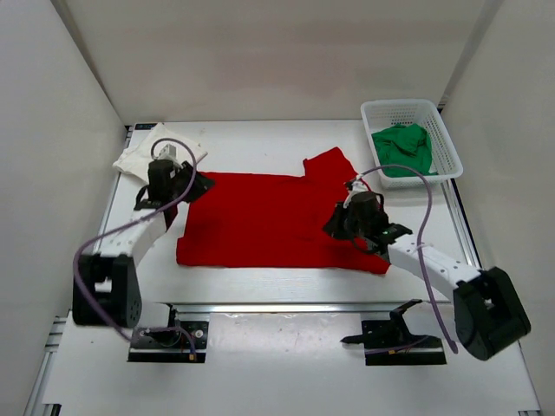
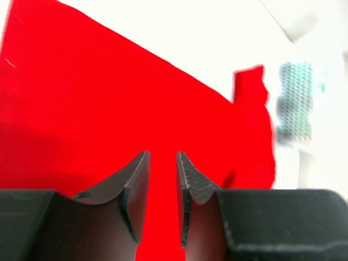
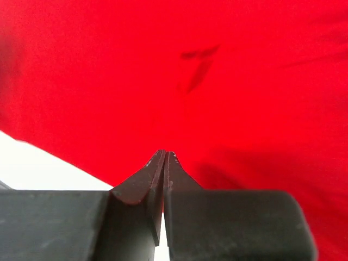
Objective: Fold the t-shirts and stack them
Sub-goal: Grap the side of the flattened tshirt furthest away from the robot with both arms
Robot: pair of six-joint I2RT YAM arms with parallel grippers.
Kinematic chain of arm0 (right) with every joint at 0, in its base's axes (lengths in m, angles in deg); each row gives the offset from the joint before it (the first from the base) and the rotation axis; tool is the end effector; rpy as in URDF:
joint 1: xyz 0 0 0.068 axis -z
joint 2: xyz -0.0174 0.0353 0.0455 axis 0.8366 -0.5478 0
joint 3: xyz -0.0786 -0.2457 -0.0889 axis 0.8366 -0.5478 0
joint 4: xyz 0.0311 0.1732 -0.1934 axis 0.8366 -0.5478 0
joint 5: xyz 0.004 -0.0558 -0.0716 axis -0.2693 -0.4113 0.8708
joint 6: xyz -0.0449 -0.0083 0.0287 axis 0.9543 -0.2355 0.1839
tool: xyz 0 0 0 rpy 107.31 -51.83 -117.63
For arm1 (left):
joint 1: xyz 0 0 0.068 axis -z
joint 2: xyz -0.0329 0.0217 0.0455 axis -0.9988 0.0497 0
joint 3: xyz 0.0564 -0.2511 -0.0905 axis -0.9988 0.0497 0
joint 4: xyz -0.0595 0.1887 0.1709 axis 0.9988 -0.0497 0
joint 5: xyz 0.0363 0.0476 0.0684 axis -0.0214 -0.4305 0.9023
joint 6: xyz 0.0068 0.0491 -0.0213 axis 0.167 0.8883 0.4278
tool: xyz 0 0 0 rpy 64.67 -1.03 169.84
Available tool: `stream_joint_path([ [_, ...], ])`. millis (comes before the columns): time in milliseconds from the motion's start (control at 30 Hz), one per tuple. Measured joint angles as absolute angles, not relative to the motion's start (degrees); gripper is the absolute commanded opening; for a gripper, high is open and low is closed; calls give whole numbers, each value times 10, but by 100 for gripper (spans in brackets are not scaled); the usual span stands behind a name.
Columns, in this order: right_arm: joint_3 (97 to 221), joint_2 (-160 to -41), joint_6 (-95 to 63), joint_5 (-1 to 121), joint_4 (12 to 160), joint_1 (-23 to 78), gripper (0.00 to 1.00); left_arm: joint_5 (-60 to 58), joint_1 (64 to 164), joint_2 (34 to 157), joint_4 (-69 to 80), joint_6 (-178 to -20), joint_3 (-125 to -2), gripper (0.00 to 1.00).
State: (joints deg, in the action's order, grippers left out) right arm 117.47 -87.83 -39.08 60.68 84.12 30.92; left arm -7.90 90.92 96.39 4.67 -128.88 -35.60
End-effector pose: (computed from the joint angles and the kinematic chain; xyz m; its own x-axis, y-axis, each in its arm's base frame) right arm 0.2191 0.1112 0.2051 -0.7286 0.1950 -0.6566 -0.1873 0.8654 0.4648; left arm 0.2895 -0.0282 0.2363 -0.5700 -0.5989 -0.5625 -0.1189 0.7375 -0.6648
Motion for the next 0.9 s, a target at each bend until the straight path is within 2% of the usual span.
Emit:
stream_joint_path([
  [200, 1162, -906, -371, 588, 877, 272, 0, -18, 875, 1188, -2, -1266, -512, 39],
  [367, 1126, -882, -372, 576, 908, 273, 0, 12, 857, 1350, -73, -1235, -670, 48],
  [700, 1098, -857, -371, 563, 925, 293, 0, 71, 851, 1443, -170, -1182, -818, 48],
  [900, 1100, -857, -366, 562, 928, 300, 0, 78, 861, 1466, -201, -1161, -855, 43],
])
